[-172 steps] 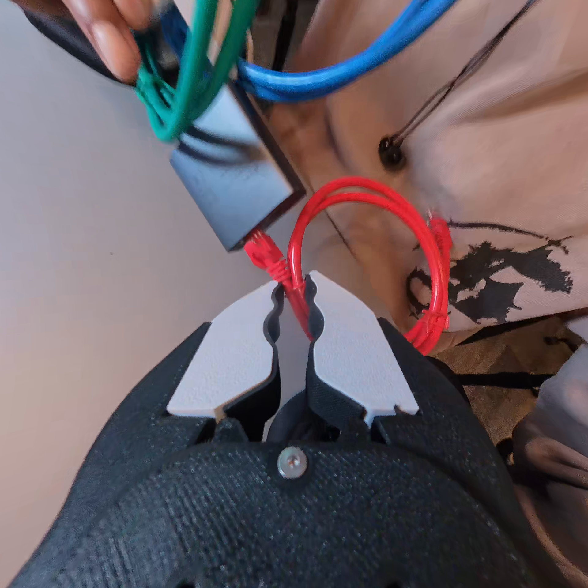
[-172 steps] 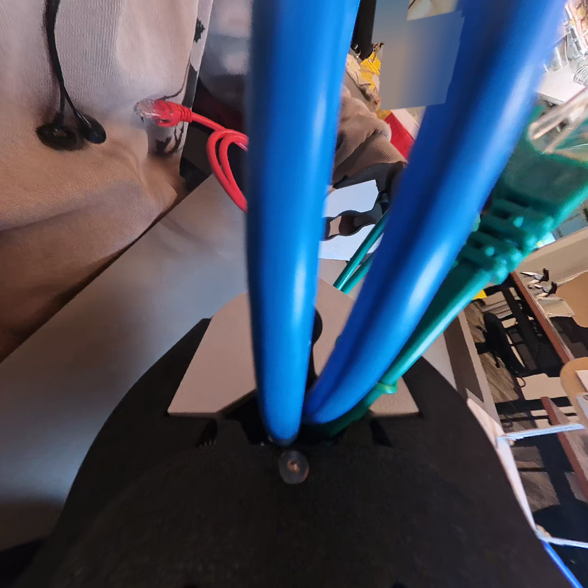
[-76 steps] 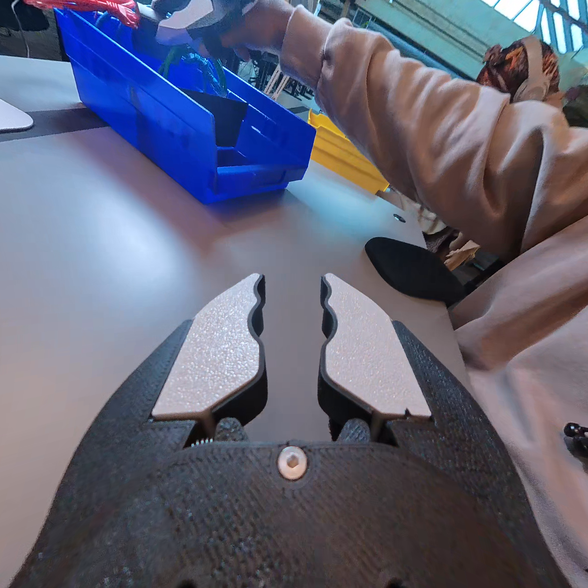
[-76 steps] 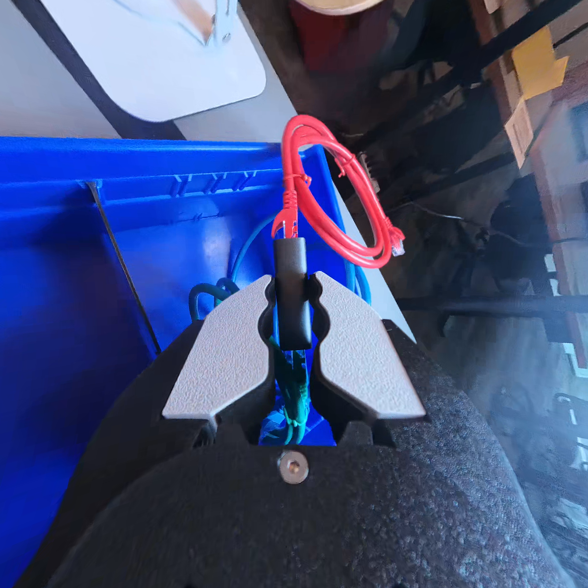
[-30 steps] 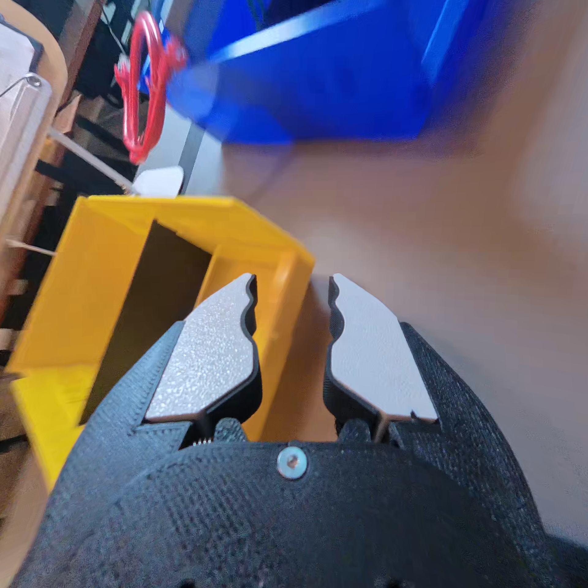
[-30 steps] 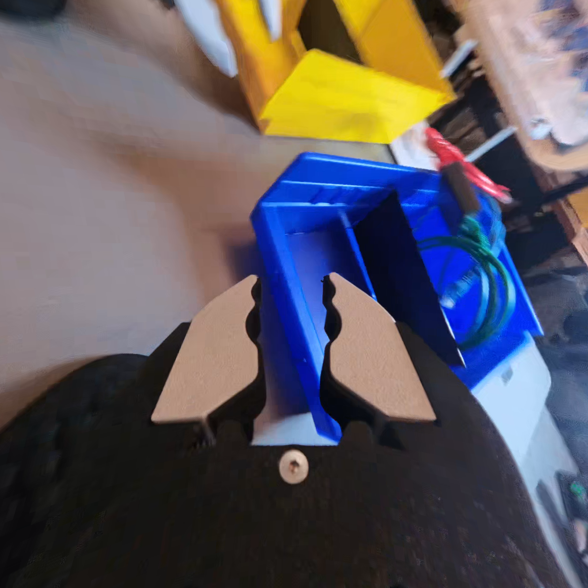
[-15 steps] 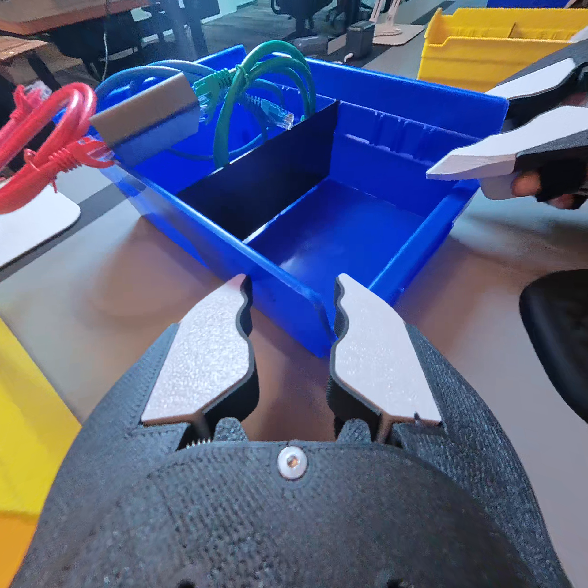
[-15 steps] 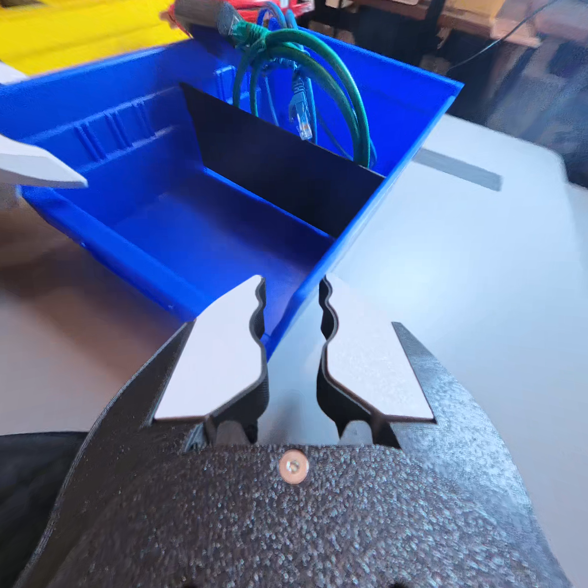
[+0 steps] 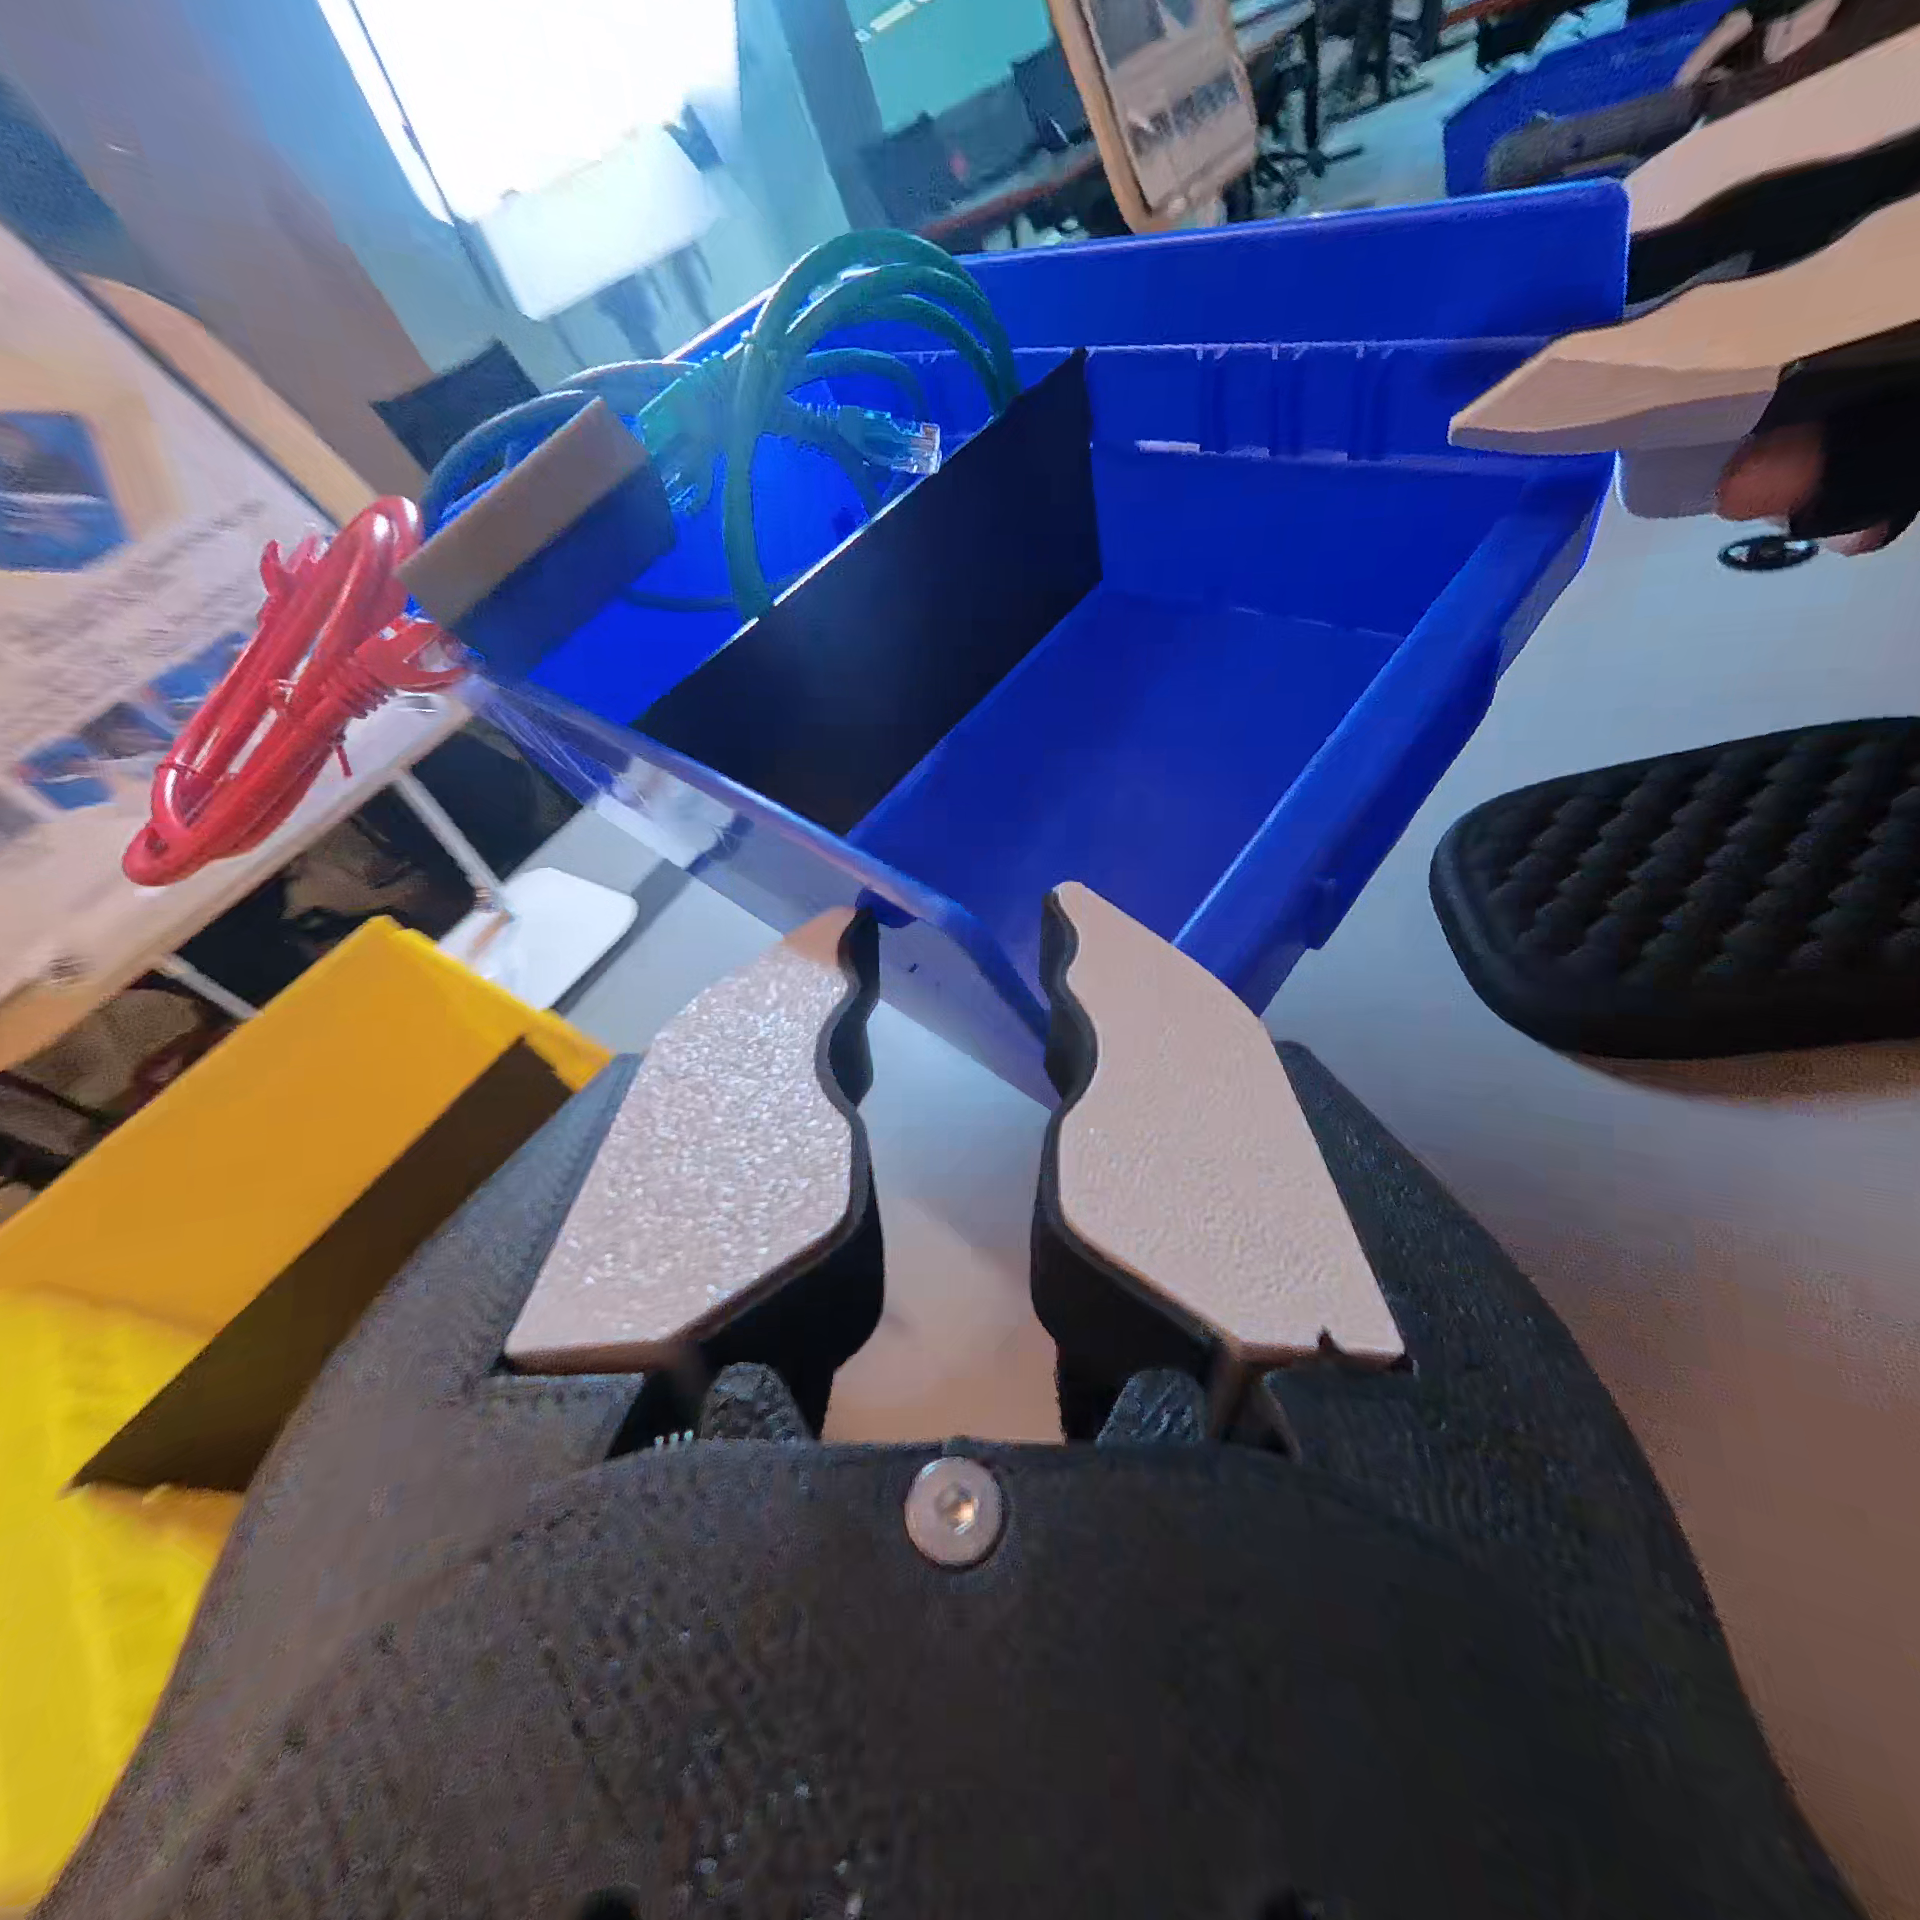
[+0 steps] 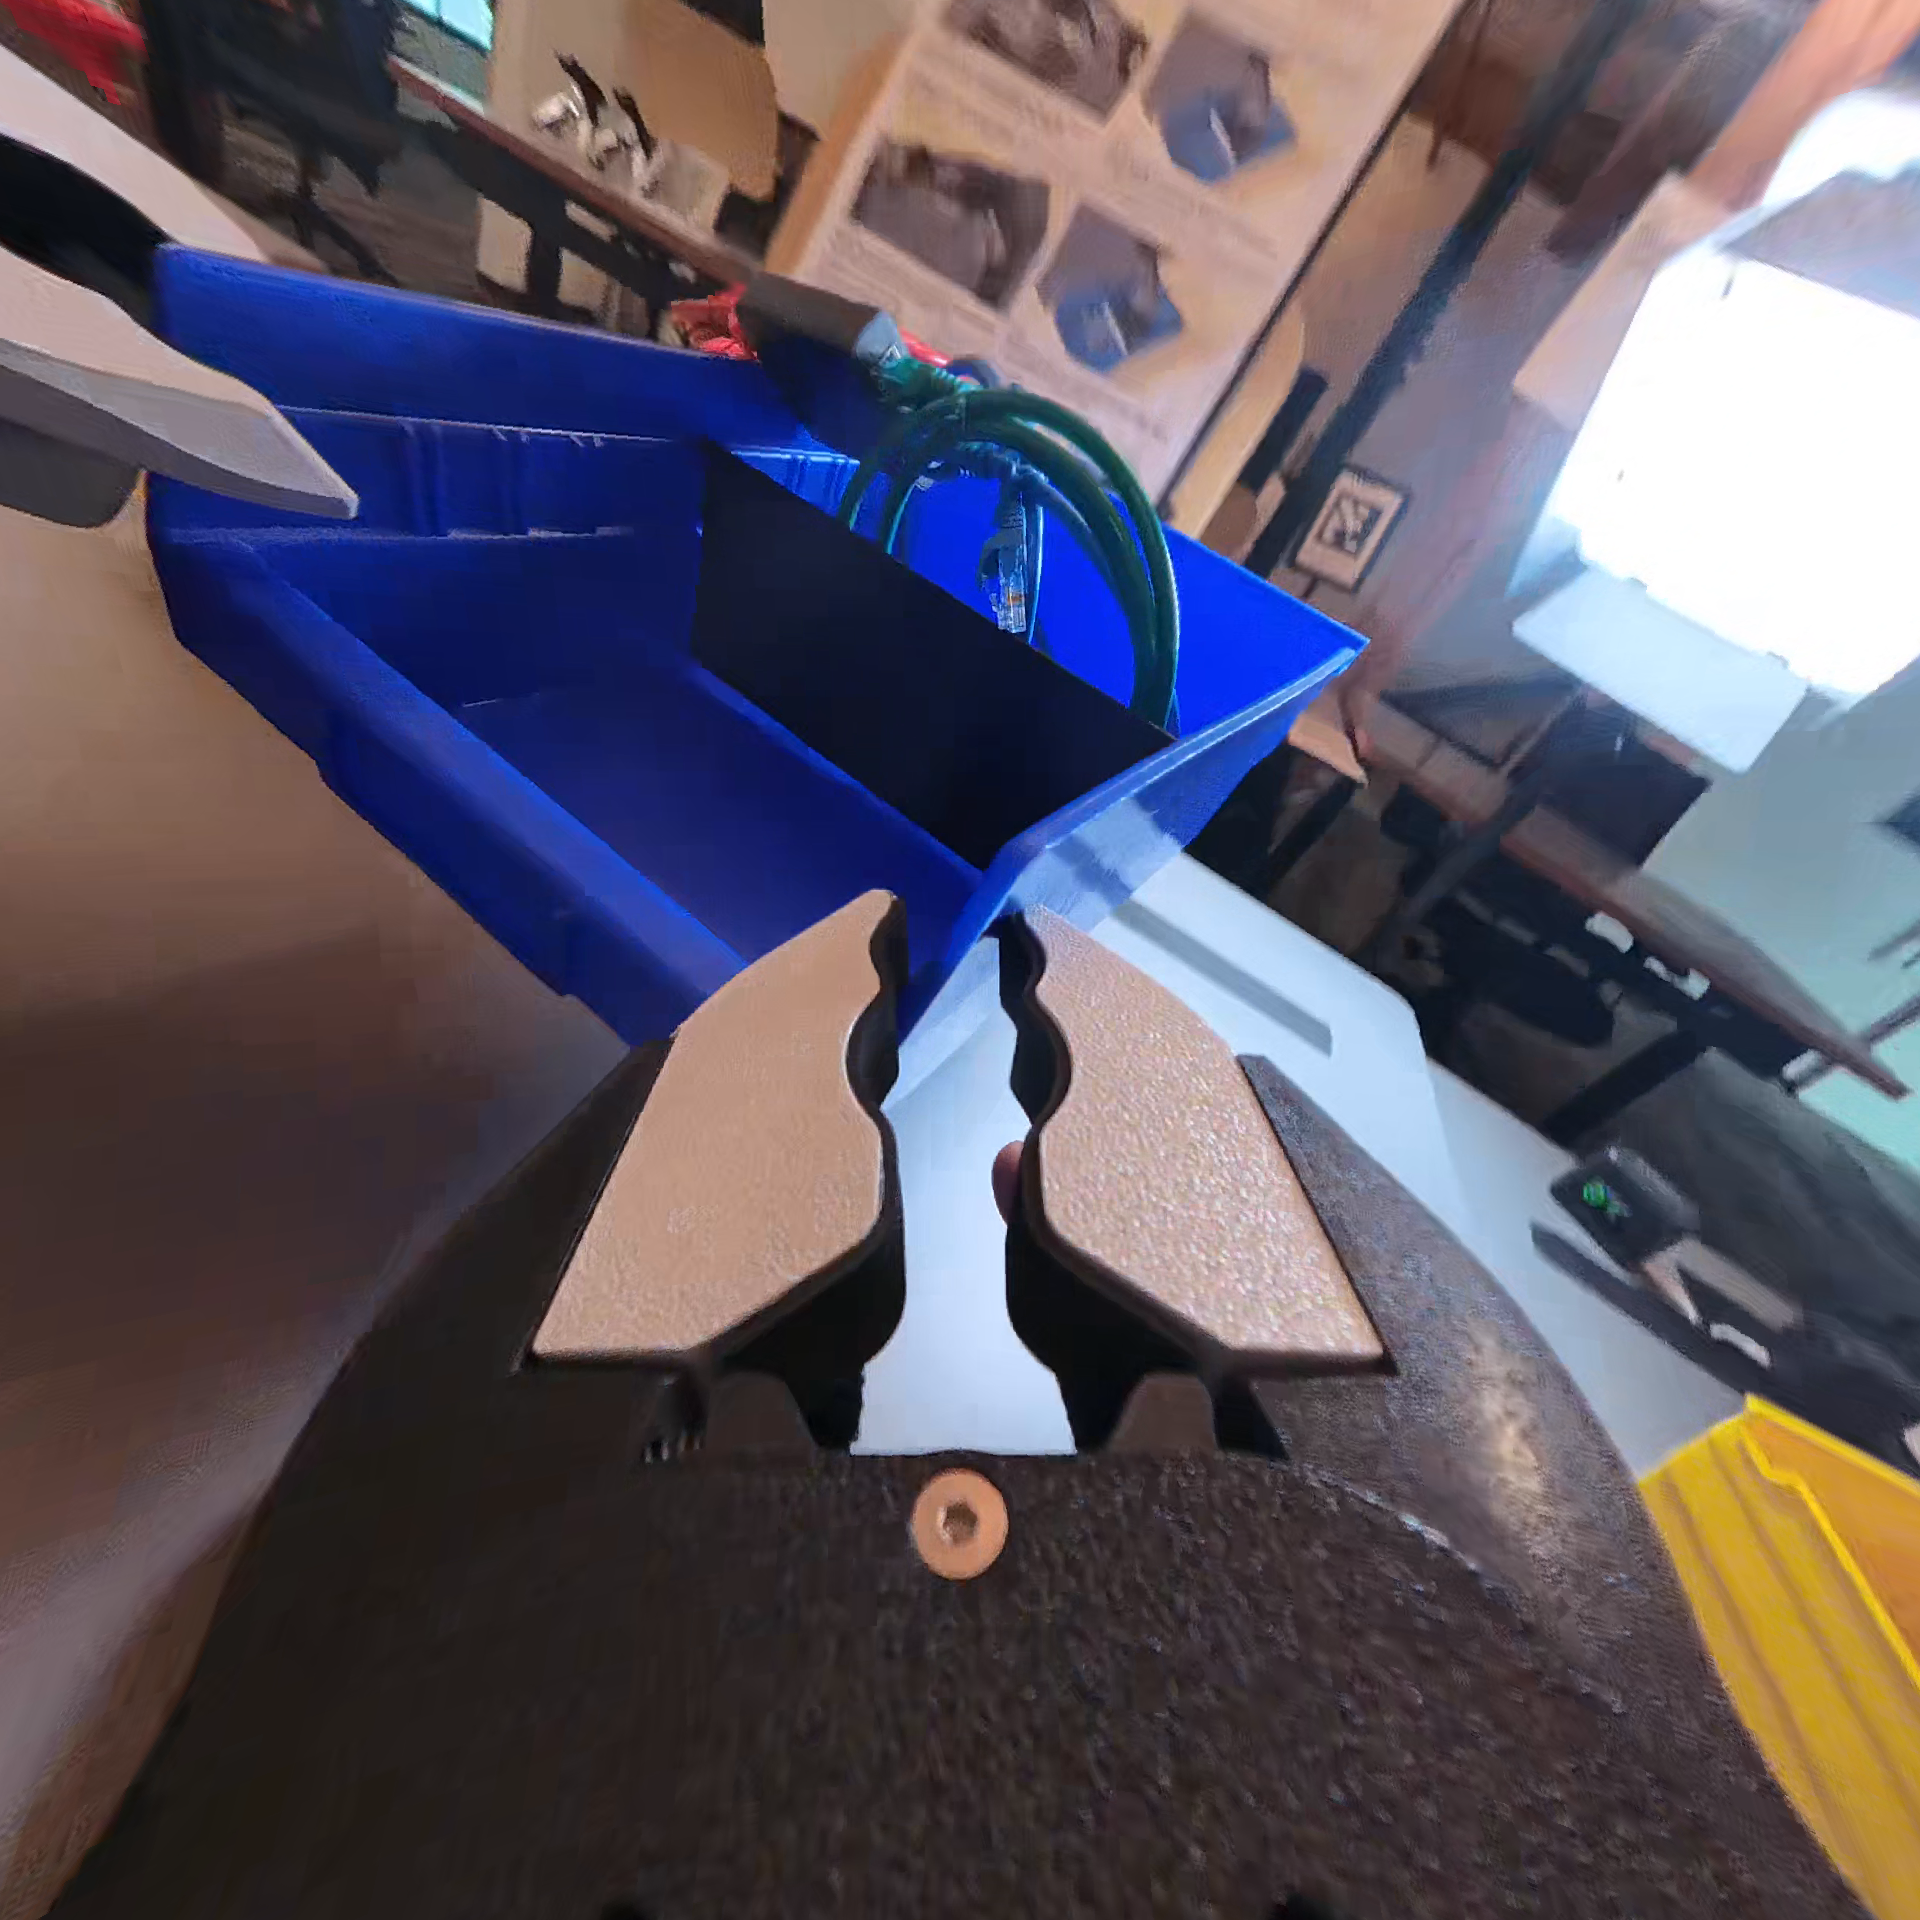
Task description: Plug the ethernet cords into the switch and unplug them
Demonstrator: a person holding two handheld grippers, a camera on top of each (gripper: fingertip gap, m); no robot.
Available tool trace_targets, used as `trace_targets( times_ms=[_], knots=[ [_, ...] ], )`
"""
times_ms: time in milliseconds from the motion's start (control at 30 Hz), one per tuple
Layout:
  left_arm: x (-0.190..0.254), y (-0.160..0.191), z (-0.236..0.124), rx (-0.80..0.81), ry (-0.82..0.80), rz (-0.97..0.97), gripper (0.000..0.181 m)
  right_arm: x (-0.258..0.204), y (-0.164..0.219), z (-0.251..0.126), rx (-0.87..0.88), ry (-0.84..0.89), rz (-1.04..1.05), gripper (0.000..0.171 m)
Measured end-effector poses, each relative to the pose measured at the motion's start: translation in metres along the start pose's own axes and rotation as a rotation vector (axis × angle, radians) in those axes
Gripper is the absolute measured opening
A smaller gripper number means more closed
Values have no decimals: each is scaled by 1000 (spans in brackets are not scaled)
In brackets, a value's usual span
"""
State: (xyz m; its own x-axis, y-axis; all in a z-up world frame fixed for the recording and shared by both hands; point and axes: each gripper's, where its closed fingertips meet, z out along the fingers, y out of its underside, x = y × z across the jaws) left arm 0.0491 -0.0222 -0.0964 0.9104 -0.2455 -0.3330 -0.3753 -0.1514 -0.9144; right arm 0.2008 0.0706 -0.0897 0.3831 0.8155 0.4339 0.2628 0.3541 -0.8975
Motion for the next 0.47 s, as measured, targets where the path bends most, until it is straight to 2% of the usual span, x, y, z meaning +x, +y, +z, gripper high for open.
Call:
trace_targets(
  times_ms=[133, 333, 467],
  knots=[
    [-23, -5, -81, 44, -115, -38, 30, -47, -56, 13, 134, -138, -1, 19],
    [-51, 33, -198, -45, -362, -4, 30, -148, -110, 60, 286, -390, -2, 19],
    [-76, 48, -252, -117, -480, 23, 30, -203, -133, 92, 356, -512, 64, 21]
  ],
)
